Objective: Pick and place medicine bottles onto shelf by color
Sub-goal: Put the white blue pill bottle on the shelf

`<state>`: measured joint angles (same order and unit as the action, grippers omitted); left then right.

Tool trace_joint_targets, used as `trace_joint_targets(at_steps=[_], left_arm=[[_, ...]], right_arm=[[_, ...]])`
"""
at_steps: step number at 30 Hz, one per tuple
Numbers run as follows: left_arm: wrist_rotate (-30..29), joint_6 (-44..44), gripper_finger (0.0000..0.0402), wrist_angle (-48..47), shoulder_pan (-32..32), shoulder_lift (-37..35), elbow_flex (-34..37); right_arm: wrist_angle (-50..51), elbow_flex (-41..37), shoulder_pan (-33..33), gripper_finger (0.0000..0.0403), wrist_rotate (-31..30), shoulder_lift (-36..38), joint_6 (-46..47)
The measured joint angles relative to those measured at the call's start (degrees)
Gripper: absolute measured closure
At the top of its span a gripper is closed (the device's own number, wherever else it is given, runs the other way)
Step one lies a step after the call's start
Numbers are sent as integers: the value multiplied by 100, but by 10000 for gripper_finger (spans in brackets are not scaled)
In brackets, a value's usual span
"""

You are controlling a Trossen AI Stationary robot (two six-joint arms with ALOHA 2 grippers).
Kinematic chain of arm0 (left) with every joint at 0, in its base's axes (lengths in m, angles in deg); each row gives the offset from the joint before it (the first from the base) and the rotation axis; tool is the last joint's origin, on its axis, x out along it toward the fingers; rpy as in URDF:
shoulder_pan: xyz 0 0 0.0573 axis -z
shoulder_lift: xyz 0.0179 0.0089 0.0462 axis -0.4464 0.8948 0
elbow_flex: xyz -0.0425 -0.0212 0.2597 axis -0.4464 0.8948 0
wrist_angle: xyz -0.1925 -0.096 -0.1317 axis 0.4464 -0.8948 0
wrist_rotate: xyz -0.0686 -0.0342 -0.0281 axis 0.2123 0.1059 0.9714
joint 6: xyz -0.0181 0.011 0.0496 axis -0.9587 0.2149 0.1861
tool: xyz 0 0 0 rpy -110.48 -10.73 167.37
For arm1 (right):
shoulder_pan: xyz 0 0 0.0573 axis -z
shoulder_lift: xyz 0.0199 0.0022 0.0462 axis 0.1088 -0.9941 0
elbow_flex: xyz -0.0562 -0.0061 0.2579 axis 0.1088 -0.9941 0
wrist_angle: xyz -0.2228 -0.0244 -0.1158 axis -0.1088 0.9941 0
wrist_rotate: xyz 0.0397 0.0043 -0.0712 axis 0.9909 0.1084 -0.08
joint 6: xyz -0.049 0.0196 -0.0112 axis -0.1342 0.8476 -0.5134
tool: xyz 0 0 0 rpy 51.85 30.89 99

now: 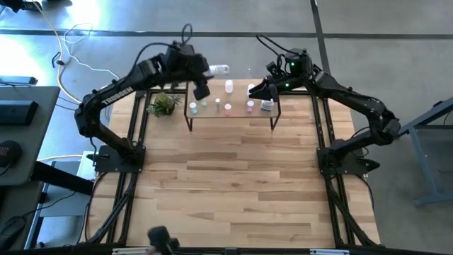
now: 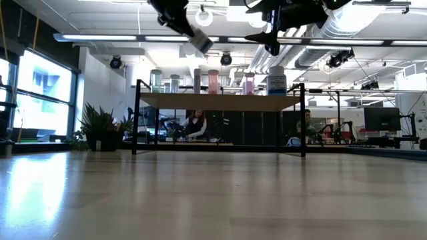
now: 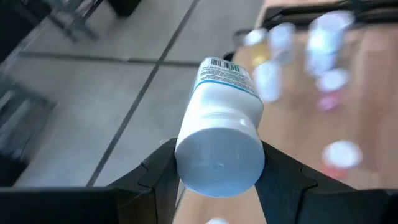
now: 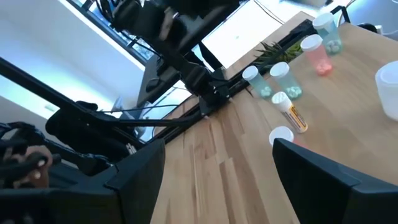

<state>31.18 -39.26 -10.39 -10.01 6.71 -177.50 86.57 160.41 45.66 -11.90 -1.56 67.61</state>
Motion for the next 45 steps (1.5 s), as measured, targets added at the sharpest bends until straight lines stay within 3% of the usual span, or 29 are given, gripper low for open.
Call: trace_joint_targets(at_steps=[6, 13, 22, 45], left_arm=[[1, -138, 243, -365, -554, 3, -103], [129, -334, 243, -410, -762, 12, -100], [503, -718, 243, -580, -652, 168, -100], [407, -1102, 243, -942, -83, 363, -97]], right_arm=[[1, 0, 0, 114, -16, -2, -213], [1, 0, 0, 114, -23, -2, -235], [6, 0, -2, 114, -499, -2, -208], [43, 0, -7, 114, -517, -2, -165]])
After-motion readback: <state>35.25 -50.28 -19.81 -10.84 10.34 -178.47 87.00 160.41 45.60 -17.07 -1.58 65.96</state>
